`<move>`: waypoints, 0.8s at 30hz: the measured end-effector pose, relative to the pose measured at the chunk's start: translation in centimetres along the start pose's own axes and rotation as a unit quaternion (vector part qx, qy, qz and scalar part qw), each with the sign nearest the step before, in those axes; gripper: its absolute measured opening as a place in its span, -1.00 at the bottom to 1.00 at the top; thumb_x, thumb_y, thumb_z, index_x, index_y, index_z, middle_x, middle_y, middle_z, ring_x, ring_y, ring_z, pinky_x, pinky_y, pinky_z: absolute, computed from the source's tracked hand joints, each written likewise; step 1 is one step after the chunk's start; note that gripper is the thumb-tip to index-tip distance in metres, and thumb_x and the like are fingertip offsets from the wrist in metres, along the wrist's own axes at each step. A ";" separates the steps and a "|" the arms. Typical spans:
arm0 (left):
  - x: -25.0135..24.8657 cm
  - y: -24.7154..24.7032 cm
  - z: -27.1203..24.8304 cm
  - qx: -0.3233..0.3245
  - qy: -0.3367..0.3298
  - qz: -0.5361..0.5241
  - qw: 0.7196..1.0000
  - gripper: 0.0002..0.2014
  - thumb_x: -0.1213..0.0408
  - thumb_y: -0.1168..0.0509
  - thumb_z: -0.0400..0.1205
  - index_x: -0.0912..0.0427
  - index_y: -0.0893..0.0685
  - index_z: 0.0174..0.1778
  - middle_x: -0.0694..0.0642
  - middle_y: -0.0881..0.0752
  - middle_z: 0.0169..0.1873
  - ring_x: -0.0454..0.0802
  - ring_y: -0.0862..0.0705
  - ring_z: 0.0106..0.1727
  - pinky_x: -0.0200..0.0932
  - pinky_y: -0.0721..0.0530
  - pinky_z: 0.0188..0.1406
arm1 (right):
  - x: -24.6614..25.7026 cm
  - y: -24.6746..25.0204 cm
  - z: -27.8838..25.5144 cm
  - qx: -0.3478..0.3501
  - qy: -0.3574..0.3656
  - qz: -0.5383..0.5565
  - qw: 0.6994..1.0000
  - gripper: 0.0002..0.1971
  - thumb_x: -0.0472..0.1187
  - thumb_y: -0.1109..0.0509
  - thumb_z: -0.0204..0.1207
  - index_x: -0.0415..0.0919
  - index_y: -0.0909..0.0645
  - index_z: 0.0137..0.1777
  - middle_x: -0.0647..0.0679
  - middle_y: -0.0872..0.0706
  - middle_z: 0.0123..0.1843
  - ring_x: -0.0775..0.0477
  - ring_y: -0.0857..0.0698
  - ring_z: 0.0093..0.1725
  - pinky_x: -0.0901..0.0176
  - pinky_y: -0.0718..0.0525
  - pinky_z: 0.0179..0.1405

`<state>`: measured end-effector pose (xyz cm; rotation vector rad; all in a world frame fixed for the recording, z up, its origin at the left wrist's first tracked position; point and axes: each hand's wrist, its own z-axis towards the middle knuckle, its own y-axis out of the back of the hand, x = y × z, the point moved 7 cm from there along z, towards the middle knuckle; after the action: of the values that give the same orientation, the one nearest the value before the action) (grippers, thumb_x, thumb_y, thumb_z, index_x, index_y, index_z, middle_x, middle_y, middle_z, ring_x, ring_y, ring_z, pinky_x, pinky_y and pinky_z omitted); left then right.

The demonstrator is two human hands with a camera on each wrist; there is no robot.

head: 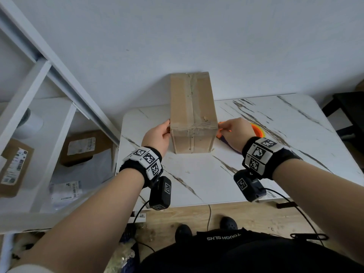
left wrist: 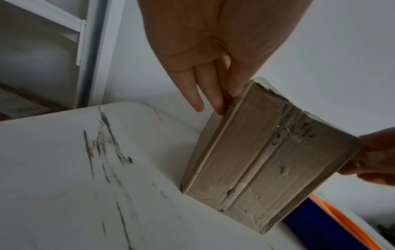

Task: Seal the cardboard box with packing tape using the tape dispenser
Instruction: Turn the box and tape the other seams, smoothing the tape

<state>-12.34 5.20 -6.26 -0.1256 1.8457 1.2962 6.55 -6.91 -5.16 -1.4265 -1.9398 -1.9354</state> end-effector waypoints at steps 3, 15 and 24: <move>-0.1 0.1 0.0 0.003 -0.005 -0.011 1.000 -0.49 0.47 -0.16 0.61 -0.08 -0.49 0.43 0.02 -0.75 0.19 -0.01 -0.67 0.25 -0.36 -0.44 0.18 | 0.3 0.3 0.1 -0.001 0.025 -0.051 0.998 -0.71 -0.24 -0.30 0.56 -0.12 -0.74 0.20 -0.11 -0.82 0.01 -0.07 -0.65 -0.08 0.27 -0.45 -0.12; -0.6 0.3 0.3 -0.023 -0.013 -0.001 1.000 -0.66 0.29 -0.28 0.59 -0.04 -0.64 0.29 0.01 -0.81 0.06 -0.02 -0.73 0.13 -0.17 -0.63 0.16 | 1.0 0.1 -0.5 -0.067 0.084 -0.081 0.991 -0.74 -0.11 -0.31 0.54 -0.26 -0.77 -0.06 -0.18 -0.79 -0.15 -0.22 -0.66 -0.15 -0.01 -0.62 -0.17; 0.0 -0.1 0.3 0.015 0.020 -0.046 0.999 -0.49 0.30 -0.38 0.54 0.03 -0.50 0.43 0.06 -0.75 0.18 -0.01 -0.71 0.20 -0.08 -0.59 0.32 | 0.6 0.2 -0.6 -0.015 0.079 0.030 0.996 -0.87 -0.13 -0.39 0.48 -0.08 -0.77 -0.13 0.02 -0.74 -0.36 0.14 -0.58 -0.34 0.28 -0.56 -0.28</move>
<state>-12.15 5.37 -6.33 -0.2196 1.8700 1.2111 6.04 -7.13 -4.50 -1.2800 -1.7866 -1.9929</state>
